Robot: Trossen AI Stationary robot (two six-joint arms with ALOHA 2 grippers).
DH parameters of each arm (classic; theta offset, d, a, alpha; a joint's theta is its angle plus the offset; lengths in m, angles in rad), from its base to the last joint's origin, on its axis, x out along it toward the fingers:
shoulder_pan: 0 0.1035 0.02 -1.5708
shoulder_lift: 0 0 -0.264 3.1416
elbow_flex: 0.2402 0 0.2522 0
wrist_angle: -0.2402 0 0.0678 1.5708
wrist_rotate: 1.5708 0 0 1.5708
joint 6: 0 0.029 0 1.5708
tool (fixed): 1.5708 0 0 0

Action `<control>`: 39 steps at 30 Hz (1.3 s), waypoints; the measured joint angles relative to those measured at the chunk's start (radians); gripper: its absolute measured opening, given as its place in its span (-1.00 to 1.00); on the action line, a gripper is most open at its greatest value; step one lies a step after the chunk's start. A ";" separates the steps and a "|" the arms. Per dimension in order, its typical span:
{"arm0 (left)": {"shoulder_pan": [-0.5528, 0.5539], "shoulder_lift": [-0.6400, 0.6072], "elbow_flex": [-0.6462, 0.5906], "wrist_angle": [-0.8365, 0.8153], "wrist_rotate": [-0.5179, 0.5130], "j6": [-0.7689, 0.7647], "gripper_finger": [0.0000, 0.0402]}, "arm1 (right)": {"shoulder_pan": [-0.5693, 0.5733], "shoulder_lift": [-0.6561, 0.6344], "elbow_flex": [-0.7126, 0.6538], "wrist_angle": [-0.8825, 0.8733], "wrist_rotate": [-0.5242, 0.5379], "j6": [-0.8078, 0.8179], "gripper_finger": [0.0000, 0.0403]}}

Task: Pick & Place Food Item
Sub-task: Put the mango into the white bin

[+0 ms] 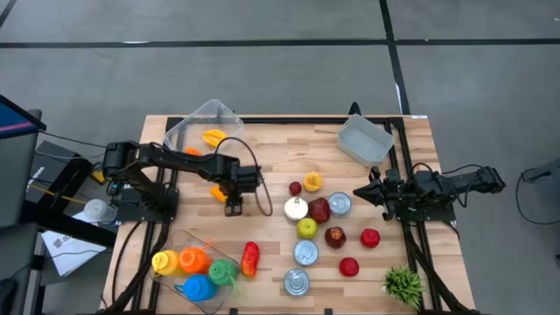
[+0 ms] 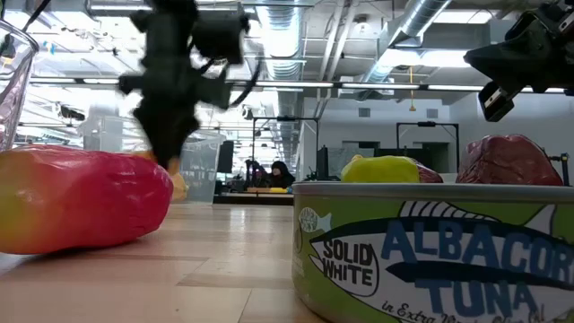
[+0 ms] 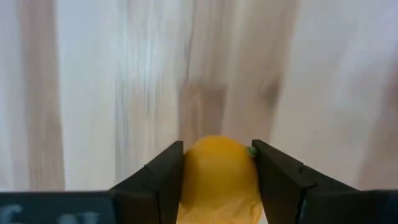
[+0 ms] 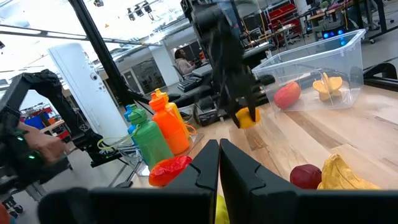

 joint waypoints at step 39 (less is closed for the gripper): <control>0.015 -0.420 0.452 0.641 0.216 -0.257 -0.20 | 0.000 0.020 0.000 -0.023 0.000 0.000 -0.95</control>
